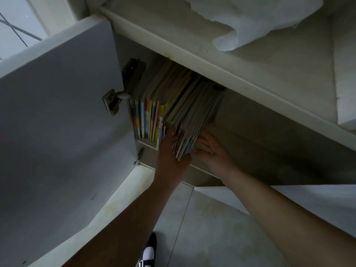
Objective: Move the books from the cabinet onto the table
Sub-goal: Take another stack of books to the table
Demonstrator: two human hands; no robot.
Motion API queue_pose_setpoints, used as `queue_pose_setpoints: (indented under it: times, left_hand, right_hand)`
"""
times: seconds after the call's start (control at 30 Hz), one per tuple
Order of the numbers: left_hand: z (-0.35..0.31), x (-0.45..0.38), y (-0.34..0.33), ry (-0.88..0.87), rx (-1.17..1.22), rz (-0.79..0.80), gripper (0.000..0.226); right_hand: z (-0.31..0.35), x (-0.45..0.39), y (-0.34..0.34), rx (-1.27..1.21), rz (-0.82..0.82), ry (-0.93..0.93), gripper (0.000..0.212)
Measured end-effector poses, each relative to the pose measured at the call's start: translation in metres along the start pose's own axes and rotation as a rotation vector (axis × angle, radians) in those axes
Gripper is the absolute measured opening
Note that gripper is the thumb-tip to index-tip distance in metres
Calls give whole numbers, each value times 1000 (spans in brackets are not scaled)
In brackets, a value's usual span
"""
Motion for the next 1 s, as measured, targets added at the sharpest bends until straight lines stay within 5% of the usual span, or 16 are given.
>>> queue_pose_setpoints:
  times: [0.37,0.63,1.0]
  left_hand:
    - [18,2,-20,18,-133,12,61]
    - [31,-17,-48,-36,-204,-28,63]
    - [43,-23,-55,182,-194,-177,67]
  right_hand:
    - [-15,-1,7,-176,-43,14,59]
    - [-17,8,8,-180,130,96,55]
    - [-25,-2,24,-209,116,75,41]
Point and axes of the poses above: each hand's wrist, its own x-axis away from the middle knuckle, its own y-axis out of the back of the hand, z = x × y, the point moved 5 cm from there along -x, towards the middle knuckle, and after that the axes turned 7 degrees about -y, right-handed, at the moved point
